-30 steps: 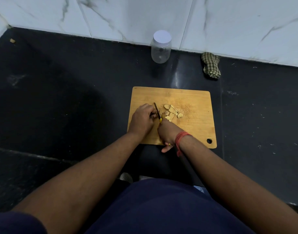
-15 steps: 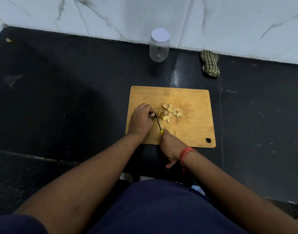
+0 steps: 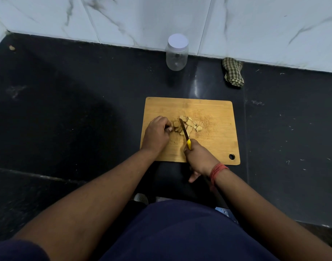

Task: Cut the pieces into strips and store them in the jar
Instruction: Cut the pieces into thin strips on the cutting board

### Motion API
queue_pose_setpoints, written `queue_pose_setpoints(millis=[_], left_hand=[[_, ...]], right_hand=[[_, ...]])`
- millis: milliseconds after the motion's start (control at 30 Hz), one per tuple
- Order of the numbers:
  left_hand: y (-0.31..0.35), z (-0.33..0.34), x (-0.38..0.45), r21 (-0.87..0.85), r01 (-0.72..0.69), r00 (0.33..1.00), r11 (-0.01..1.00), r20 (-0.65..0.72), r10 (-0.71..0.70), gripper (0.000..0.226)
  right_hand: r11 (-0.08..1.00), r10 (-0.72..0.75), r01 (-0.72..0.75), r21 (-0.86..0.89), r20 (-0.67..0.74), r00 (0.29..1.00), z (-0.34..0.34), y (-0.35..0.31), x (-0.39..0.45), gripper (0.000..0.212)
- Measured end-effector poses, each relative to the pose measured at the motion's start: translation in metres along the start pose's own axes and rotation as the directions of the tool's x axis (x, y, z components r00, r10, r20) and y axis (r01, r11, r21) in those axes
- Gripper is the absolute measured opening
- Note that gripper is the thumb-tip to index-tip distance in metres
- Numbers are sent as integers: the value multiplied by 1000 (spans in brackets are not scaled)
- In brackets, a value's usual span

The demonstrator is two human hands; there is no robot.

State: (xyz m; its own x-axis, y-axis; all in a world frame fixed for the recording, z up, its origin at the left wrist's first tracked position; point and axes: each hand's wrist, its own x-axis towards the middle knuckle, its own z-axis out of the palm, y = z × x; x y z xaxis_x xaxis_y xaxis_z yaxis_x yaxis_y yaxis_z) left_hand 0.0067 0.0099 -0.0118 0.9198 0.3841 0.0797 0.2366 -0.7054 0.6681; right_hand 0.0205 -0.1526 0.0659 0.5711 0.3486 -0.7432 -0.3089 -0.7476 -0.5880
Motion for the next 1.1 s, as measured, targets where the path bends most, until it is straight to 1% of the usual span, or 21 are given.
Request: queue_pose_setpoints(millis=[133, 167, 233, 267, 333, 367, 467, 500, 533, 567, 600, 667, 700, 767, 867, 967, 1100], left_hand=[[1, -2, 0, -16, 15, 1000, 1000, 4, -15, 6], [1, -2, 0, -16, 16, 1000, 1000, 4, -16, 6], [0, -2, 0, -16, 19, 1000, 1000, 4, -19, 6], [0, -2, 1, -16, 22, 1000, 1000, 4, -22, 6], [-1, -1, 1, -15, 27, 1000, 1000, -1, -27, 7], [-2, 0, 1, -16, 28, 1000, 999, -4, -28, 7], [-2, 0, 1, -14, 33, 999, 999, -7, -33, 7], [-1, 0, 1, -18, 33, 999, 999, -8, -34, 7], [-1, 0, 1, -24, 31, 999, 999, -9, -31, 8], [-1, 0, 1, -30, 27, 1000, 999, -8, -28, 8], [-1, -1, 1, -33, 25, 1000, 999, -8, -25, 8], [-1, -1, 0, -28, 22, 1000, 999, -5, -23, 7], [-1, -1, 0, -26, 23, 1000, 999, -4, -24, 7], [-1, -1, 1, -25, 24, 1000, 999, 1, -24, 6], [0, -2, 0, -29, 17, 1000, 999, 2, -17, 8], [-1, -1, 1, -25, 15, 1000, 1000, -2, -15, 7], [-2, -1, 1, -29, 12, 1000, 1000, -4, -12, 6]], right_hand=[[1000, -3, 3, 4, 21, 1000, 1, -9, 8, 24], [999, 2, -3, 32, 31, 1000, 2, -10, 9, 21], [982, 8, -27, 188, 99, 995, 4, -12, 10, 12], [951, 1, -49, 305, 154, 988, 4, -14, 10, 8], [849, -7, -124, 513, 247, 969, 3, -13, 9, 17], [796, -12, -164, 583, 286, 958, 0, -12, 8, 20], [662, -11, -305, 685, 416, 909, -7, -8, 7, 24], [638, -13, -328, 697, 435, 900, -8, -8, 4, 24], [639, -27, -312, 703, 426, 904, -9, -7, 1, 23], [676, -46, -247, 694, 374, 926, -8, -6, -1, 21], [741, -66, -149, 655, 292, 954, -7, -6, -3, 18], [881, -98, 20, 474, 139, 985, -1, -6, -4, 12], [930, -100, 59, 364, 93, 991, 2, -6, -1, 9], [980, -74, 62, 189, 55, 996, 4, -9, 3, 6], [999, -37, 36, 32, 33, 999, 9, -16, 10, 18], [998, -27, 28, -51, 18, 999, 13, -19, 15, 28], [996, -3, 3, -84, -3, 1000, 14, -20, 20, 34]])
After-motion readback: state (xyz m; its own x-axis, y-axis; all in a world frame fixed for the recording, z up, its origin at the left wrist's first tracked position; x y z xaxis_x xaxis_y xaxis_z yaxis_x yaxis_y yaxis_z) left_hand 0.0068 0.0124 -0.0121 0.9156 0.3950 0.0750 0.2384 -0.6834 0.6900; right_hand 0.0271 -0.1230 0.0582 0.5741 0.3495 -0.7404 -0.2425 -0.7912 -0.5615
